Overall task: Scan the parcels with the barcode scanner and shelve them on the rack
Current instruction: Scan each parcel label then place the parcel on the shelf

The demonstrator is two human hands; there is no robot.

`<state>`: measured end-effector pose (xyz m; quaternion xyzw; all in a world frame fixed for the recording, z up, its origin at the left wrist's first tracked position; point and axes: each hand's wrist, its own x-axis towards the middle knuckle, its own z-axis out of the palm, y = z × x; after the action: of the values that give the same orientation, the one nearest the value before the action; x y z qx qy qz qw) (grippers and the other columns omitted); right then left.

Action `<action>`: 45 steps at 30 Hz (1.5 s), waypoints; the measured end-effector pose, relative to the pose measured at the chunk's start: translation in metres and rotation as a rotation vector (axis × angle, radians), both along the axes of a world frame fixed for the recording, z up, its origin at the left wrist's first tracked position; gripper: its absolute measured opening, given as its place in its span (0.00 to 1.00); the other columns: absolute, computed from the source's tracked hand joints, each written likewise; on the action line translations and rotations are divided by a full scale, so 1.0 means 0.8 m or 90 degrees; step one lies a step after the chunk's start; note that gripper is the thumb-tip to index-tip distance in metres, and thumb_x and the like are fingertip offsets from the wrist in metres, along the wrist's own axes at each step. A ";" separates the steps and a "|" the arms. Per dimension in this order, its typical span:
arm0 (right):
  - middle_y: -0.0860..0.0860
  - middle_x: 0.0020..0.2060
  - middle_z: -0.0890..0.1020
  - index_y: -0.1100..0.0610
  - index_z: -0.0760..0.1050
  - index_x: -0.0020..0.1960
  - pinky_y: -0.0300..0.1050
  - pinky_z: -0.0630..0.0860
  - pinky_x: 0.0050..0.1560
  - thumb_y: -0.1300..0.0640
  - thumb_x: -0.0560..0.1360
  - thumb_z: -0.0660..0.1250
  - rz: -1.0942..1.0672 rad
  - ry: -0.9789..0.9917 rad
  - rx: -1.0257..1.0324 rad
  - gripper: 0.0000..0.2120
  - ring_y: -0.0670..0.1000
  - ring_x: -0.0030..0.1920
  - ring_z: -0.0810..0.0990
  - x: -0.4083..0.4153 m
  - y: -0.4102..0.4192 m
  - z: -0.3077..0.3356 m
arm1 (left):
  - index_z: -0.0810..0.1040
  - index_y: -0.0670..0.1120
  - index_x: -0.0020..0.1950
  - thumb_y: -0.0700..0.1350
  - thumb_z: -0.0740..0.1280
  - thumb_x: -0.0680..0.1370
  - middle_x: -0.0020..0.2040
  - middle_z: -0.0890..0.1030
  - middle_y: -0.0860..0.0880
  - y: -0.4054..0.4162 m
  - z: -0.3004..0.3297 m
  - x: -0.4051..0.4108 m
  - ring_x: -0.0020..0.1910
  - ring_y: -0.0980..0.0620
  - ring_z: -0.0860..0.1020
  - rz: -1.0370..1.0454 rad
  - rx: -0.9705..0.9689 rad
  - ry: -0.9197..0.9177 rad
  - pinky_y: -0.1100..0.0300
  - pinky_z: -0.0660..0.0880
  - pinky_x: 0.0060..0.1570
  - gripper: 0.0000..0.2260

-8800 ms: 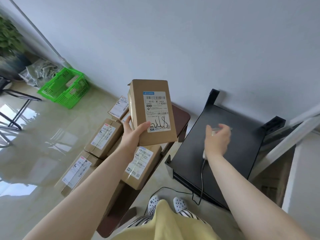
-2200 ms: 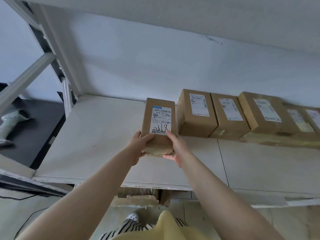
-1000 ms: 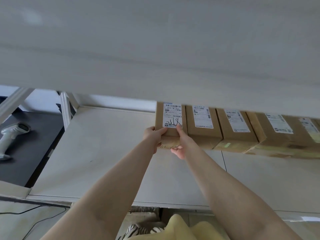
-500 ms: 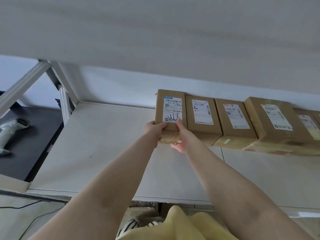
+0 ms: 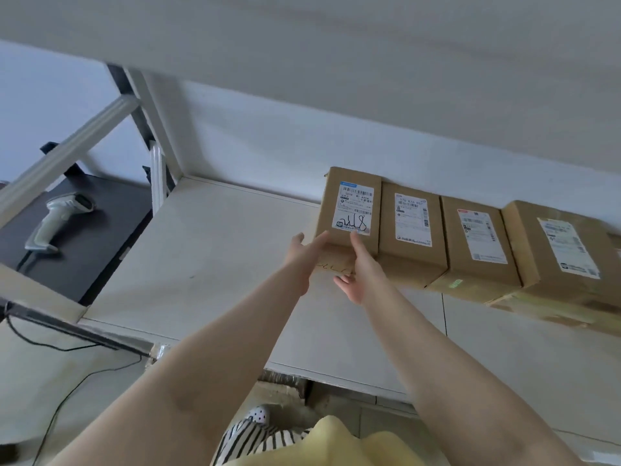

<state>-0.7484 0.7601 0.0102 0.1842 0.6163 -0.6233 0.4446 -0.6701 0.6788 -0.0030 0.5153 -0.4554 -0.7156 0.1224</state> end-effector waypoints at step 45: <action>0.53 0.49 0.81 0.56 0.76 0.57 0.42 0.80 0.48 0.44 0.75 0.72 0.625 0.011 -0.001 0.18 0.50 0.48 0.80 0.801 -0.406 -0.083 | 0.78 0.45 0.62 0.46 0.70 0.80 0.48 0.81 0.49 -0.290 -0.045 0.888 0.47 0.53 0.79 0.611 -0.029 -0.008 0.60 0.79 0.49 0.11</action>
<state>-0.1073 0.4351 -0.0563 -0.1337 0.6338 -0.3420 0.6808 0.0403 0.4471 -0.0389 0.6688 -0.1823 -0.5649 0.4476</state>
